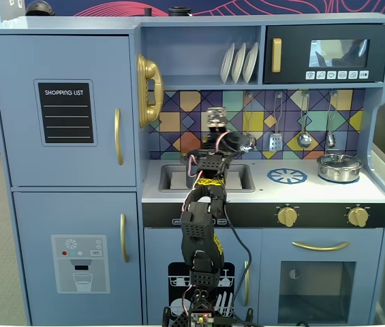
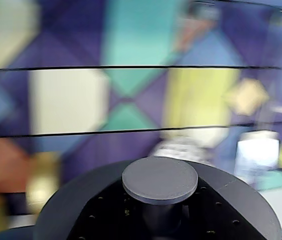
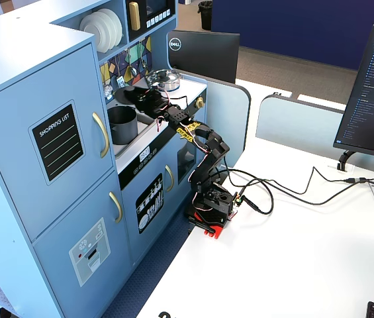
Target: Take off the lid from the gray recipient and place it on the counter
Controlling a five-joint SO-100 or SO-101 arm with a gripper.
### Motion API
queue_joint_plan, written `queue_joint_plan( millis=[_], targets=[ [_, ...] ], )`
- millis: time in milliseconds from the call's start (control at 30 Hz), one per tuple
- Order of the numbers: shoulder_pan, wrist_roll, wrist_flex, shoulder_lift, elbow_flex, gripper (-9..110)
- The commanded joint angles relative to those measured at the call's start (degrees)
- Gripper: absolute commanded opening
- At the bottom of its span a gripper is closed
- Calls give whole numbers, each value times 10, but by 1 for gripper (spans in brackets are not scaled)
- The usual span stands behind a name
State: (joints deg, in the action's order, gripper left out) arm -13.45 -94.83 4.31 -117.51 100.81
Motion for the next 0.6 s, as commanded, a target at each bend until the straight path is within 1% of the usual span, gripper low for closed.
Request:
queue_joint_plan(
  millis=[0, 100, 267, 400, 567],
  targets=[
    [-58, 17, 2, -48, -13, 0],
    [-101, 25, -3, -54, 12, 0],
    [-155, 40, -63, -55, 84, 0],
    [-173, 43, -104, -48, 134, 0],
    [-185, 41, -151, -11, 153, 0]
  ],
)
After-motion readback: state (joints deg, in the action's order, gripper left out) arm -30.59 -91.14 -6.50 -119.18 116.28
